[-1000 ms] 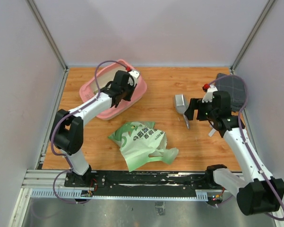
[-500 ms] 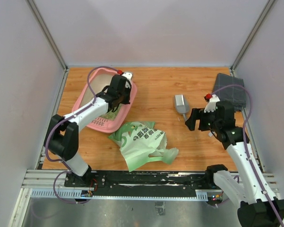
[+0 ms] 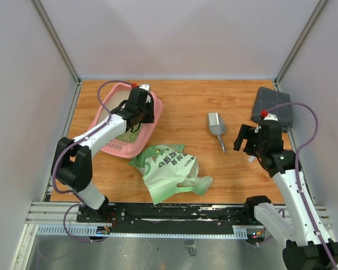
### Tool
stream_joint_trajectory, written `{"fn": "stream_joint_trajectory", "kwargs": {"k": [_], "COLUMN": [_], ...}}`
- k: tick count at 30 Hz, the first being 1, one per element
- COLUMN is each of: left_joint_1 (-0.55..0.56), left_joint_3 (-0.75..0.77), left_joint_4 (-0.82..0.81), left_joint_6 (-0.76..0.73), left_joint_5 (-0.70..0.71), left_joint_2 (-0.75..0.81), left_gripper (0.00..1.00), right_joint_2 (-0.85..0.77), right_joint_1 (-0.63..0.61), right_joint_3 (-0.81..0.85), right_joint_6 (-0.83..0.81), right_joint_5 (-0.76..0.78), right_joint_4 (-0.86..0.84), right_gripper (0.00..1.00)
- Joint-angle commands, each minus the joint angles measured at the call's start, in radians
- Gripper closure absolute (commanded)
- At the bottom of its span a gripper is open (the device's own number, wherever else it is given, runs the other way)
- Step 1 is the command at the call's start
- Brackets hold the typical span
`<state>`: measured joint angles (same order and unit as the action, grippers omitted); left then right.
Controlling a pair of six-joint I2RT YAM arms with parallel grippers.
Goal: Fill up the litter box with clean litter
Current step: Adjust the litter box at the center of the board, then close the cat litter bag at the center of the board.
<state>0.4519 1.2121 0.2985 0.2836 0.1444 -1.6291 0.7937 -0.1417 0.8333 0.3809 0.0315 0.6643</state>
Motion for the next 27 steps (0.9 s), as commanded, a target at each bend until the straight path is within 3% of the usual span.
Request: {"fn": "stream_joint_trajectory", "kwargs": {"k": [1, 7, 11, 18, 27], "left_joint_1": [-0.005, 0.001, 0.062, 0.228, 0.425], "left_joint_3": [0.017, 0.052, 0.044, -0.052, -0.086], "left_joint_4": [0.021, -0.012, -0.007, 0.025, 0.123], "left_joint_6": [0.059, -0.064, -0.201, -0.332, -0.282], "left_joint_5": [0.006, -0.070, -0.188, -0.289, -0.208], "left_joint_2": [0.074, 0.200, 0.295, 0.459, 0.562], "left_gripper": [0.53, 0.40, 0.39, 0.40, 0.43], "right_joint_2": [0.015, -0.018, -0.076, -0.216, -0.297], "right_joint_1": [0.004, 0.004, 0.004, 0.001, -0.050], "right_joint_3": [0.051, 0.072, 0.095, 0.057, 0.051], "right_joint_6": [0.090, 0.065, 0.056, -0.230, -0.237], "right_joint_5": [0.203, 0.185, 0.212, -0.313, -0.438], "right_joint_4": [0.103, 0.173, 0.226, 0.172, 0.175], "right_gripper": [0.13, 0.13, 0.12, 0.13, 0.17]}}
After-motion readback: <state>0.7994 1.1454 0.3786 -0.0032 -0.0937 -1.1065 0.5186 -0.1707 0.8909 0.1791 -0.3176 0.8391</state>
